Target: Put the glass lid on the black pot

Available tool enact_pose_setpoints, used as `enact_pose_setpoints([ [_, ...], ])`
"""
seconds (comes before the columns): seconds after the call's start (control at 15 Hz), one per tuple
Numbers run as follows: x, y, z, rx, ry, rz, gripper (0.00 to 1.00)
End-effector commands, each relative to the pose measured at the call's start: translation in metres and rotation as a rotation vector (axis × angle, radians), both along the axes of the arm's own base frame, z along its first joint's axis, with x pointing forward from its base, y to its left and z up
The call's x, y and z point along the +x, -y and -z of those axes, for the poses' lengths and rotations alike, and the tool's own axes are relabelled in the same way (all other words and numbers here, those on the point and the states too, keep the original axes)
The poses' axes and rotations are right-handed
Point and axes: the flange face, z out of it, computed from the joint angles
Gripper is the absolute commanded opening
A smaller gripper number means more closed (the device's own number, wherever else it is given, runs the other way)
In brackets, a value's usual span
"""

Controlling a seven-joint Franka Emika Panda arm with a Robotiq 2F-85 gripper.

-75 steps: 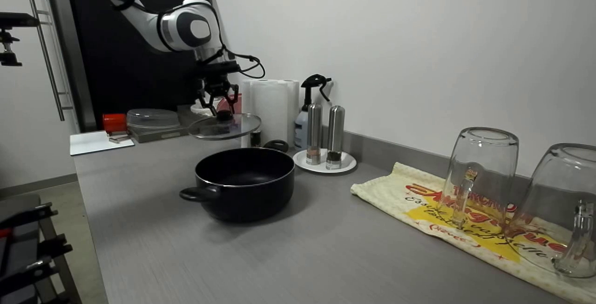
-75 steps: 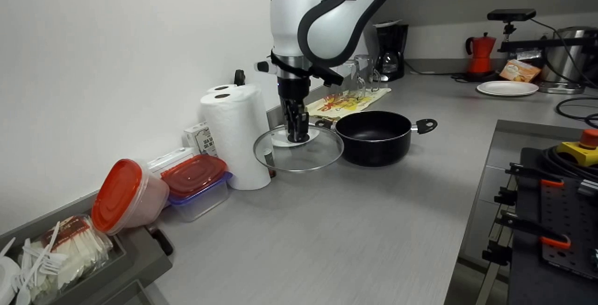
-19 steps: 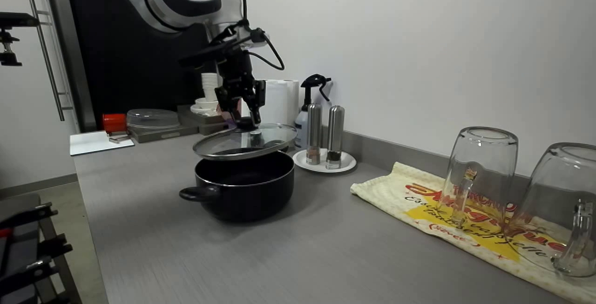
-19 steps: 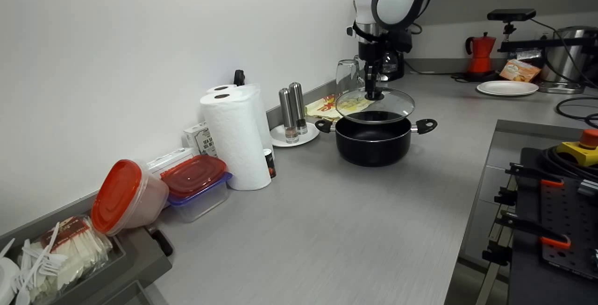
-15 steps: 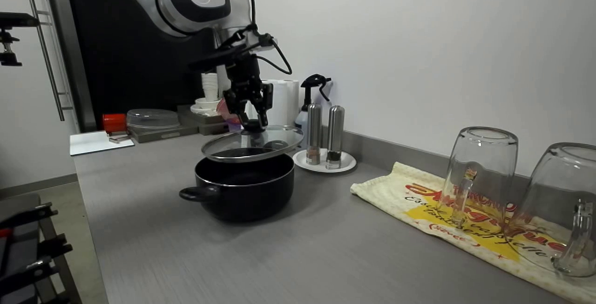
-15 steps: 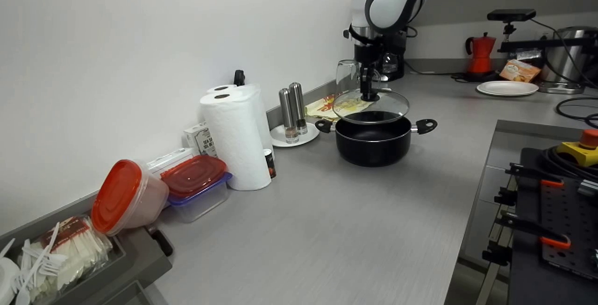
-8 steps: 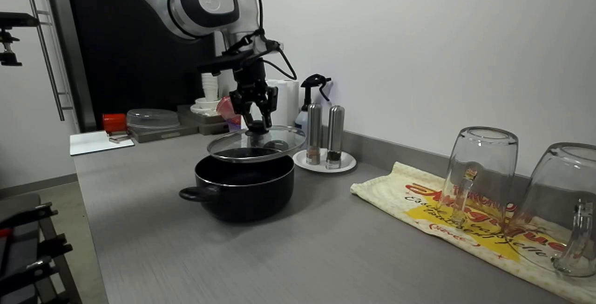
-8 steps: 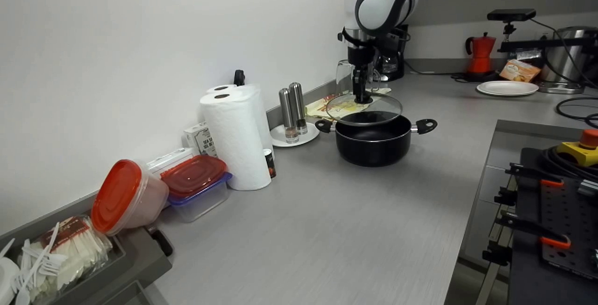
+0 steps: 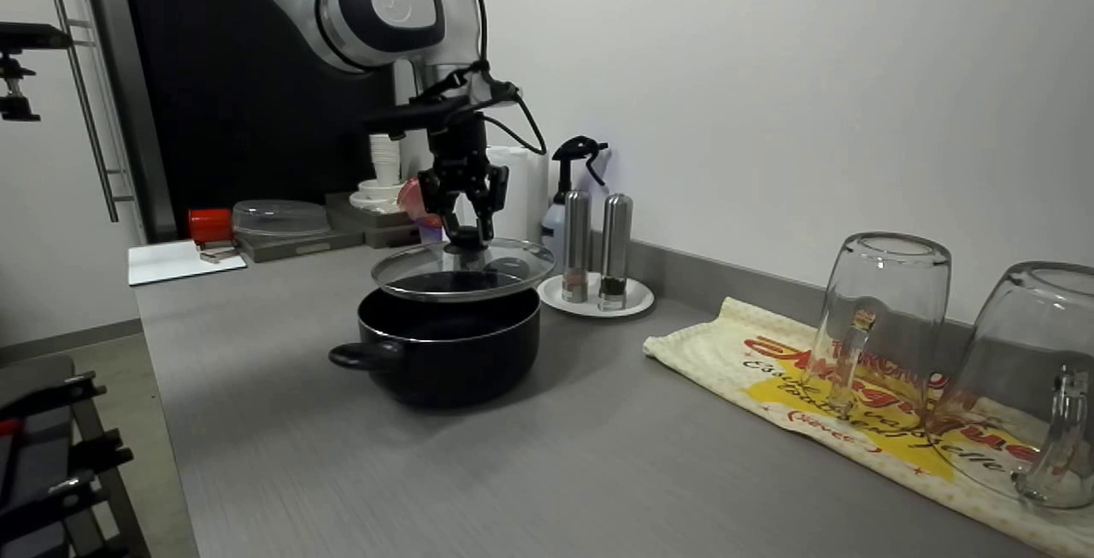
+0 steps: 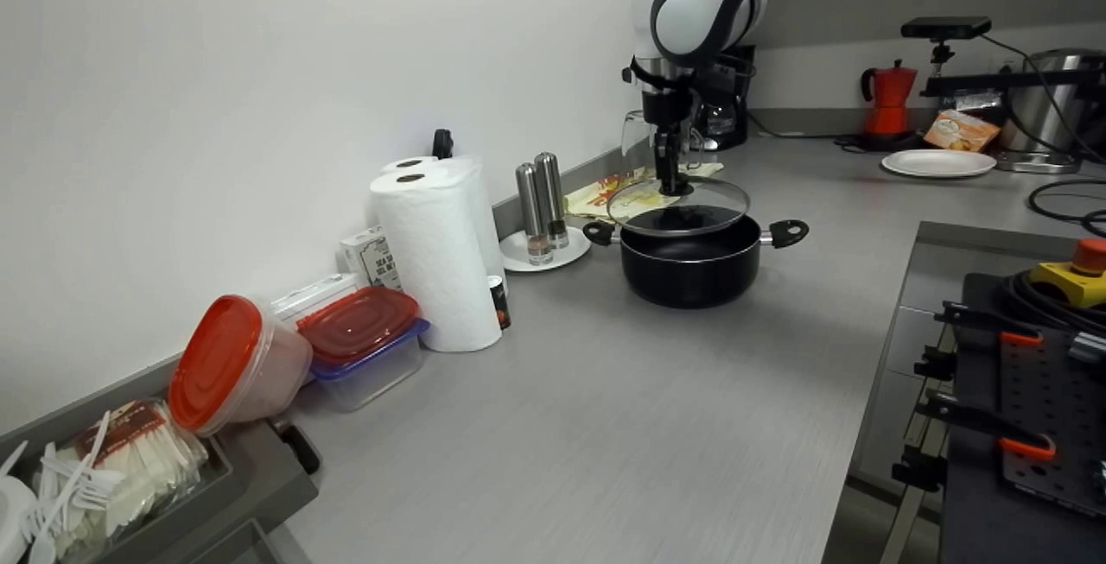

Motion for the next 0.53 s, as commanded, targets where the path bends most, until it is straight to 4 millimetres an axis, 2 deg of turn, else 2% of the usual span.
enact_pose_setpoints([
  [0.0, 0.0033, -0.0001, -0.0080, 0.019, -0.024, -0.021, 0.26],
  [0.47, -0.0012, -0.0019, -0.0002, 0.023, -0.057, -0.021, 0.26],
])
